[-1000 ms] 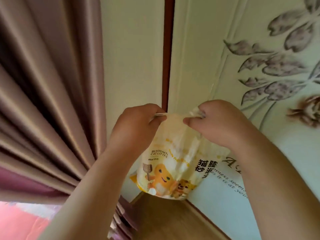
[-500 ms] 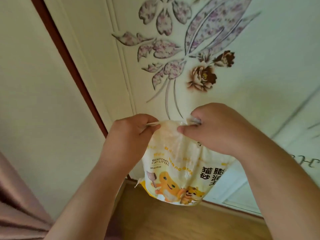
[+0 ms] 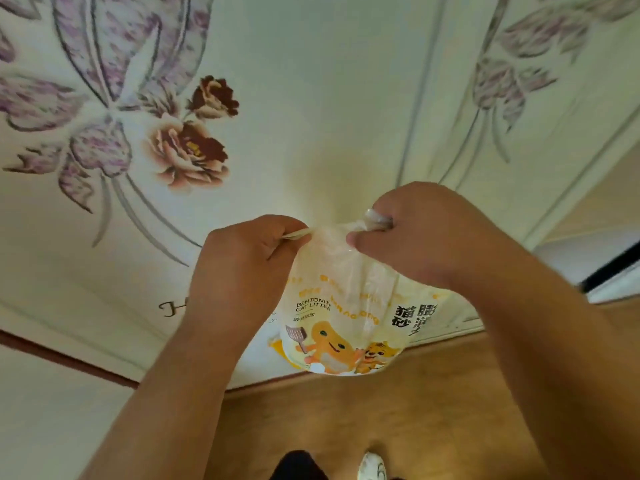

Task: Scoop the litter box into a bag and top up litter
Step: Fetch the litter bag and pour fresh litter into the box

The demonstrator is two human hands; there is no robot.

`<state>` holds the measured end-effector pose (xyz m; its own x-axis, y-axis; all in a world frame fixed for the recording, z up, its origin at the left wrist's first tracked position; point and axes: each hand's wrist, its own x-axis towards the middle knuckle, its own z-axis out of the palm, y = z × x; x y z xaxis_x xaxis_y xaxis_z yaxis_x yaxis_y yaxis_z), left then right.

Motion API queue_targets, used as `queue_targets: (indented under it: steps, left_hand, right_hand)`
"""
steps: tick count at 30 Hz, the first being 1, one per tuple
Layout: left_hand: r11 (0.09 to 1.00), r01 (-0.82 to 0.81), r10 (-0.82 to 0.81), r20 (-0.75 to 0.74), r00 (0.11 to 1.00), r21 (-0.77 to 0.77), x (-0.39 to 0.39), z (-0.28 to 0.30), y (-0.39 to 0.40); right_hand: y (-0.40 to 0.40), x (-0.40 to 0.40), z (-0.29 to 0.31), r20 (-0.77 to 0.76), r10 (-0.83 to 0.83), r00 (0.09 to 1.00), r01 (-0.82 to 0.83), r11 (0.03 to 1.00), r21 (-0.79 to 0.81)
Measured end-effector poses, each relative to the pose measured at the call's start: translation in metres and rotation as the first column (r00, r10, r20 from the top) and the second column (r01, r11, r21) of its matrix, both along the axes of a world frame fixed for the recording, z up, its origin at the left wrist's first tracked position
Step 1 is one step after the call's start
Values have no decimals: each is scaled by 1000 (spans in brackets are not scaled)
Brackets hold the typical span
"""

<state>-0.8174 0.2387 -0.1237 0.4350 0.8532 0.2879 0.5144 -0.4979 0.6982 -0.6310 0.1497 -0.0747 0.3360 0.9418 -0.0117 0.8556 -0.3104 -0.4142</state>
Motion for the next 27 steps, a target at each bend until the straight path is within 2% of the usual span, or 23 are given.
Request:
queue_targets:
  steps: [5, 11, 16, 22, 27]
  left_hand:
    - [974, 226, -226, -9, 974, 18, 46, -11, 15]
    - [856, 513, -513, -7, 858, 63, 93, -14, 31]
    - [703, 708, -709, 0, 705, 66, 123, -19, 31]
    - [490, 870, -871, -16, 491, 51, 157, -24, -14]
    - [370, 928, -929, -4, 370, -40, 185, -37, -55]
  right_hand:
    - [-16, 27, -14, 34, -231, 972, 232, 972, -25]
    - [-47, 25, -18, 19, -530, 848, 530, 848, 12]
    - [-74, 5, -29, -6, -737, 676, 735, 674, 70]
    - [-126, -18, -47, -57, -912, 406, 910, 397, 122]
    - [-165, -20, -52, -115, -948, 298, 953, 288, 95]
